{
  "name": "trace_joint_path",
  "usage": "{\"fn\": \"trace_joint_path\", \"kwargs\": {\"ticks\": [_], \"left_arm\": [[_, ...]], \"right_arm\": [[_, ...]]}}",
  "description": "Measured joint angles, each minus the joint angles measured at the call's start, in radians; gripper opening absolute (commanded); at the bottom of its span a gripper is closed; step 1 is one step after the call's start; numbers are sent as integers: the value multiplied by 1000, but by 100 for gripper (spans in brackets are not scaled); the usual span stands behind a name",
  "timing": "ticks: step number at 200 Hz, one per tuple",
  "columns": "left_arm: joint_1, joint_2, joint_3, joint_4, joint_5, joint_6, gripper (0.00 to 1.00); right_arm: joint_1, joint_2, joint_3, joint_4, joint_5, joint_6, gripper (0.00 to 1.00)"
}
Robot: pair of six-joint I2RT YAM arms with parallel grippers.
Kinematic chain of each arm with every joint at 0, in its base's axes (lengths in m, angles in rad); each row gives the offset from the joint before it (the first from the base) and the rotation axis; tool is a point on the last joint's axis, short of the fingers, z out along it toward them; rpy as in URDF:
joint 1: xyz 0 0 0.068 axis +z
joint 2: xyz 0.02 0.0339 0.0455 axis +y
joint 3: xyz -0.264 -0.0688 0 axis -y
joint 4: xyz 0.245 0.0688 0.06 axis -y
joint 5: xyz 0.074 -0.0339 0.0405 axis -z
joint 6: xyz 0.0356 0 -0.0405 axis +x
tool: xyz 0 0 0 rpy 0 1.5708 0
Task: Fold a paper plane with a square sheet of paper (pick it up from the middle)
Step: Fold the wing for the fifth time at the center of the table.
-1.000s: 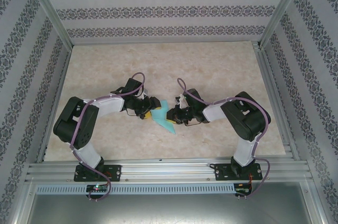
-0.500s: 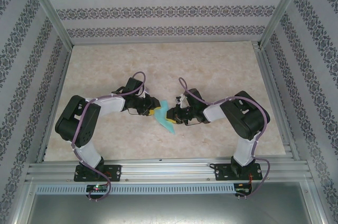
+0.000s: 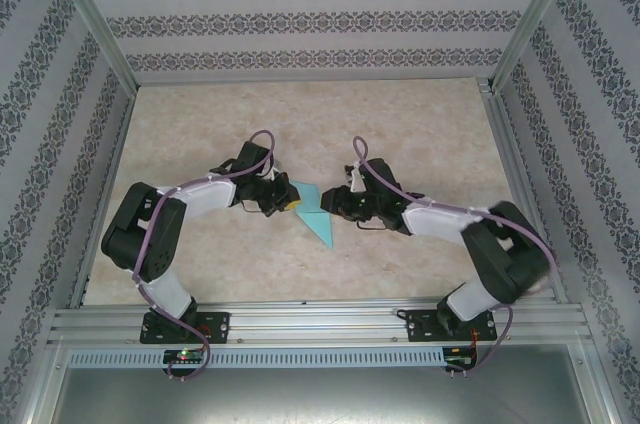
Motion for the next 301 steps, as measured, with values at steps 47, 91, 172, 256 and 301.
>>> {"fn": "trace_joint_path", "kwargs": {"ticks": [47, 91, 172, 256, 301], "left_arm": [[0, -3, 11, -11, -8, 0, 0], [0, -3, 11, -28, -8, 0, 0], [0, -3, 11, -46, -8, 1, 0], [0, -3, 14, -55, -8, 1, 0], [0, -3, 14, -55, -14, 2, 1]], "right_arm": [[253, -150, -37, -80, 380, -349, 40], [412, -108, -78, -89, 609, -592, 42], [547, 127, 13, -69, 864, -784, 41], [555, 181, 29, -53, 964, -799, 24], [556, 181, 29, -49, 975, -795, 16]]}}
